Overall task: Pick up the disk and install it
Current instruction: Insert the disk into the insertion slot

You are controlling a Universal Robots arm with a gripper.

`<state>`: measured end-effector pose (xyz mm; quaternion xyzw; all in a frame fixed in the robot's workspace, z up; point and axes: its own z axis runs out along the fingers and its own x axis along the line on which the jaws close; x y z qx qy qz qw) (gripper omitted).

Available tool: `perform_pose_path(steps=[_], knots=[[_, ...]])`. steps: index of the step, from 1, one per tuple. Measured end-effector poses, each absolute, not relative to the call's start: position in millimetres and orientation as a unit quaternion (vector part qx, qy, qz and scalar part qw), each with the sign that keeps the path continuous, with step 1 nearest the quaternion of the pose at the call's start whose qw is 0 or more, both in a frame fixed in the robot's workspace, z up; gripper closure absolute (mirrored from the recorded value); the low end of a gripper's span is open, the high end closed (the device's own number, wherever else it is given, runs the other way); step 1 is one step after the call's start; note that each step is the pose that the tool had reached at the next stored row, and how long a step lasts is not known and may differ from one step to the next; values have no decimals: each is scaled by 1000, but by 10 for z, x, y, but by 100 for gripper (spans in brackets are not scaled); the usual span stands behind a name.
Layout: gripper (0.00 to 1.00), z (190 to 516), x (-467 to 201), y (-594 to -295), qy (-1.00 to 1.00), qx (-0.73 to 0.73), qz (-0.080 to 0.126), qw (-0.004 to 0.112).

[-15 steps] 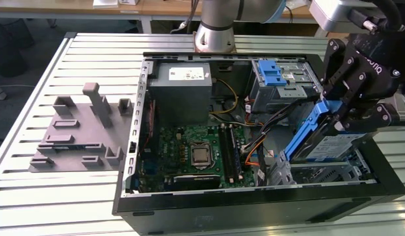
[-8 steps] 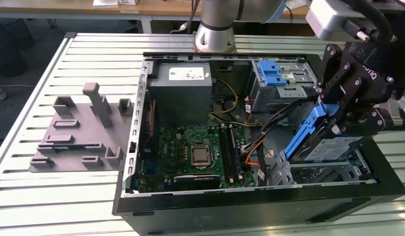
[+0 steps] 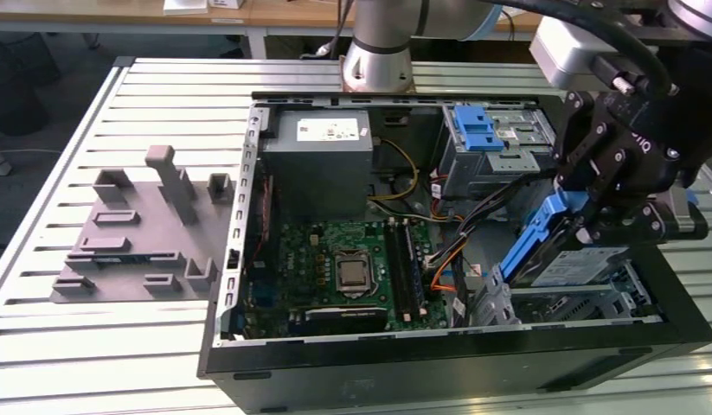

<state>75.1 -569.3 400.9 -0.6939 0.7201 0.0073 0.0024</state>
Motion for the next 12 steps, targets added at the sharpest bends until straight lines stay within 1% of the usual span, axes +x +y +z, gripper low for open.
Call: perform_pose_path(steps=[11, 12], knots=[[63, 3877, 753, -5692, 720, -694, 7, 2], [56, 3871, 753, -5693, 720, -694, 7, 2]])
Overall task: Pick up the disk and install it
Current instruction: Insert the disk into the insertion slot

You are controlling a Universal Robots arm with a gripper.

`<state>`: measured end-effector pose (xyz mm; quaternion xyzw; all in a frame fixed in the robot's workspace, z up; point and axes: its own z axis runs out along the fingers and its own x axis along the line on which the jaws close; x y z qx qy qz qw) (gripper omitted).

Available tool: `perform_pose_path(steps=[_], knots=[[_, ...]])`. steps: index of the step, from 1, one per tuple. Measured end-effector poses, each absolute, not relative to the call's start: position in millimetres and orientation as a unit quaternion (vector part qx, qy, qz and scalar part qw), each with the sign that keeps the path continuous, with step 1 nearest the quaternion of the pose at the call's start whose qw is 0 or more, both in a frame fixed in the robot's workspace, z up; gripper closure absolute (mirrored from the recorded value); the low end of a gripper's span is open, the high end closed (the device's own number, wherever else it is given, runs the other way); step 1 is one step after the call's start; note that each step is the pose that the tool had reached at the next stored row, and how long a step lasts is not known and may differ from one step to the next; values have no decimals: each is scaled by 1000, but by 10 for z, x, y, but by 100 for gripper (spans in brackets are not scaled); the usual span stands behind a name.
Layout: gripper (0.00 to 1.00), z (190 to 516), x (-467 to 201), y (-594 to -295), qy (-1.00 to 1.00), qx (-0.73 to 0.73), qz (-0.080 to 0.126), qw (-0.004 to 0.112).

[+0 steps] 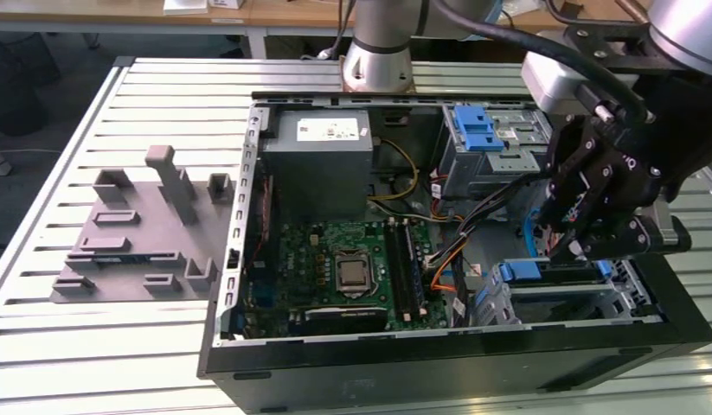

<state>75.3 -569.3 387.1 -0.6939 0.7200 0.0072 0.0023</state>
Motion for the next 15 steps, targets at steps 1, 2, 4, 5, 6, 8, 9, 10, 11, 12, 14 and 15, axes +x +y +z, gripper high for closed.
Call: perform_pose_path(steps=[1, 2, 4, 5, 6, 8, 9, 10, 11, 12, 14, 15], knots=[[56, 3865, 753, -5693, 720, -694, 7, 2], [56, 3859, 753, -5693, 720, -694, 7, 2], [56, 3847, 753, -5693, 720, -694, 7, 2], [58, 3840, 753, -5693, 720, -694, 7, 2], [58, 3832, 753, -5693, 720, -694, 7, 2], [70, 3818, 753, -5693, 720, -694, 7, 2], [76, 3810, 753, -5693, 719, -695, 7, 2], [76, 3801, 753, -5693, 719, -695, 7, 2], [82, 3793, 754, -5693, 719, -695, 7, 2], [88, 3786, 754, -5693, 719, -695, 7, 2], [89, 3768, 754, -5693, 719, -695, 7, 2], [89, 3759, 754, -5693, 719, -695, 7, 2]])
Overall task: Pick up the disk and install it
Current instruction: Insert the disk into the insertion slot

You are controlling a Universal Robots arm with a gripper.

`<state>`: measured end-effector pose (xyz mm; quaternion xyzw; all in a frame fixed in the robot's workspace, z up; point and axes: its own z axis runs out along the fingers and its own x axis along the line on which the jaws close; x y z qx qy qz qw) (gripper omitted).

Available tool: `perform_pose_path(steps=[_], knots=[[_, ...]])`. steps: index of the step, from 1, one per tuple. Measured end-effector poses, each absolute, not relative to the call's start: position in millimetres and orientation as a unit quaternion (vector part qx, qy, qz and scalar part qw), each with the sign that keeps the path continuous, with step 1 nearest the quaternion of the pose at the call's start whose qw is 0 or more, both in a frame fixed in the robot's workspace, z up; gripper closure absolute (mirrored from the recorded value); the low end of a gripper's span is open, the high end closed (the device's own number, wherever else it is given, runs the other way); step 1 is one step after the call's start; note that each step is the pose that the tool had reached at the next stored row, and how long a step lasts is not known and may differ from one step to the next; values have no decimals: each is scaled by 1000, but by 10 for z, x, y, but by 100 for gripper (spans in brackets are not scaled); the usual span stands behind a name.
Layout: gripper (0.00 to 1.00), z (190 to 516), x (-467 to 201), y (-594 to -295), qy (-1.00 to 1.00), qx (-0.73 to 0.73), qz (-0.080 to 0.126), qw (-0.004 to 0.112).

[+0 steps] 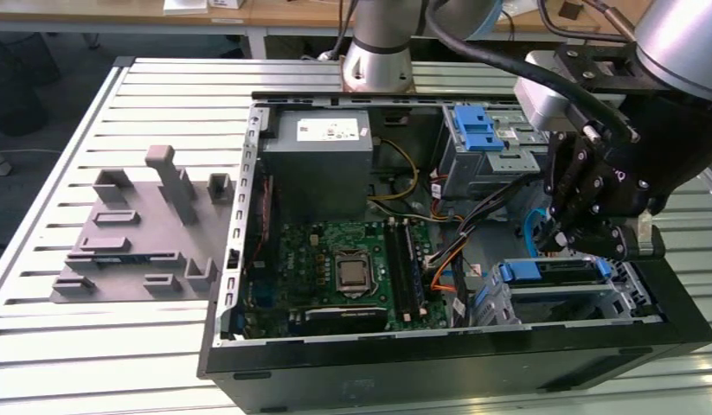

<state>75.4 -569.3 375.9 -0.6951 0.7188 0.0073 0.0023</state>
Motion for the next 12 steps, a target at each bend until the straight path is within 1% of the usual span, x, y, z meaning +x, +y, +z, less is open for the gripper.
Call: perform_pose_path(steps=[12], knots=[[89, 3709, 754, -5693, 718, -696, 7, 2]])
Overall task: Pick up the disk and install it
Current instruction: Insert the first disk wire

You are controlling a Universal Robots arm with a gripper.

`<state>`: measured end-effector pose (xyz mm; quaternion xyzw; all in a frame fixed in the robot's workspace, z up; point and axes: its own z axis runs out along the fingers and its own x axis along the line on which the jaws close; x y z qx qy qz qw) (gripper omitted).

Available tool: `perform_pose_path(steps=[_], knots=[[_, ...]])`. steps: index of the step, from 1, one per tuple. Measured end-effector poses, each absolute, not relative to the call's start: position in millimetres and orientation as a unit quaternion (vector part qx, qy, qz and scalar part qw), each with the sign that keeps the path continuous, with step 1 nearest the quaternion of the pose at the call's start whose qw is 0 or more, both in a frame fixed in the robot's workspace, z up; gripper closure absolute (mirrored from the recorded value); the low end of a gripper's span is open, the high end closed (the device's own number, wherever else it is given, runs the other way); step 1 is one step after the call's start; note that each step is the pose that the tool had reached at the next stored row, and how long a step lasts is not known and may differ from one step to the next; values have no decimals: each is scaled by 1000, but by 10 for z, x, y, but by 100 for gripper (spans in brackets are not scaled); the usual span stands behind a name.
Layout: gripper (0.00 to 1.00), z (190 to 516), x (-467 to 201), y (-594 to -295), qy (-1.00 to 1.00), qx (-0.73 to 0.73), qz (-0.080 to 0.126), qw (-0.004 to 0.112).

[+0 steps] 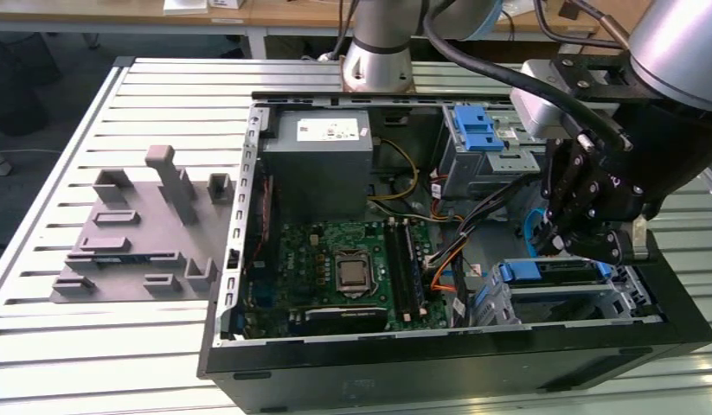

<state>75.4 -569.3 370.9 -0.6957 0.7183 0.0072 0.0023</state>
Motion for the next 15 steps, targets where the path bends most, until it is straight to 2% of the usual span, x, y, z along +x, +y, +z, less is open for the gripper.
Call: perform_pose_path(steps=[15], knots=[[89, 3703, 990, -5693, 718, -696, 8, 3]])
